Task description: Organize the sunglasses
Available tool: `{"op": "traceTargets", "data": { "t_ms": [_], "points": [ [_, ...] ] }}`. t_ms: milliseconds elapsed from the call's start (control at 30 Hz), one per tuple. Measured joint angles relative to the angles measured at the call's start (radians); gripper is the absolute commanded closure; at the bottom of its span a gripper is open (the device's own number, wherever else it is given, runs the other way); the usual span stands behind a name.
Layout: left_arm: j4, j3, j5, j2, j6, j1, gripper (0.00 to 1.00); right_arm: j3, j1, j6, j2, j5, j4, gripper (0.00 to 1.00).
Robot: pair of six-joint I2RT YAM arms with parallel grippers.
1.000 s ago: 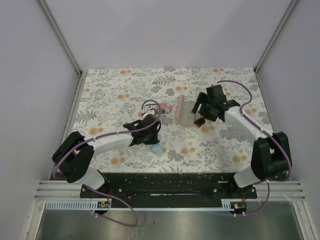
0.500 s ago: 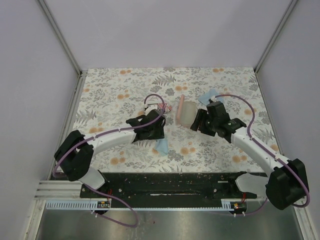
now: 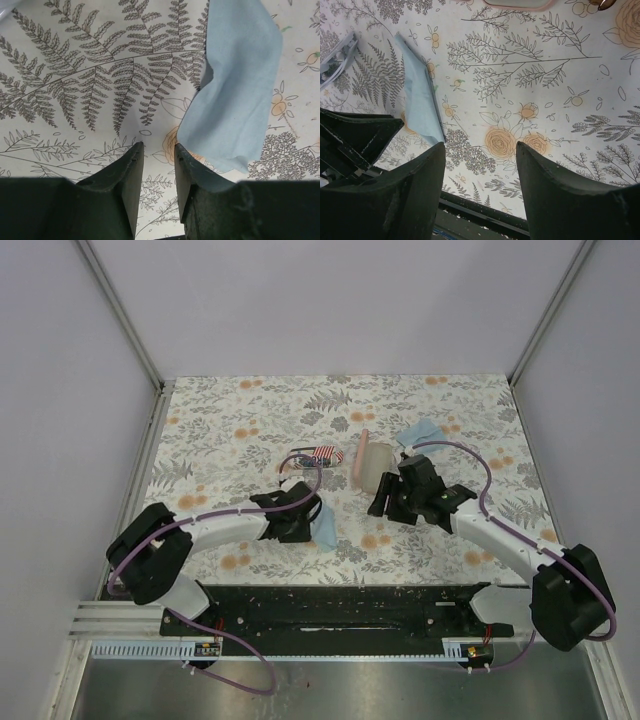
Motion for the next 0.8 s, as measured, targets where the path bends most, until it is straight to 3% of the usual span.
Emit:
{"op": "traceTargets", "data": {
  "t_ms": [300, 500, 800],
  "points": [
    [0.057, 0.03, 0.0, 0.053, -0.002, -0.008, 0.71, 0.002, 0.018, 0.0, 0.019, -0.016, 0.014, 0.34],
    [0.091, 0.053, 0.001, 0.089, 0.005, -0.029, 1.0, 0.001, 0.018, 0.005, 0.019, -0.016, 0.014, 0.34],
    [0.09, 0.063, -0.013, 0.097, -0.006, -0.037, 1.0, 0.0, 0.02, 0.007, 0.018, -0.02, 0.014, 0.34]
  ]
}}
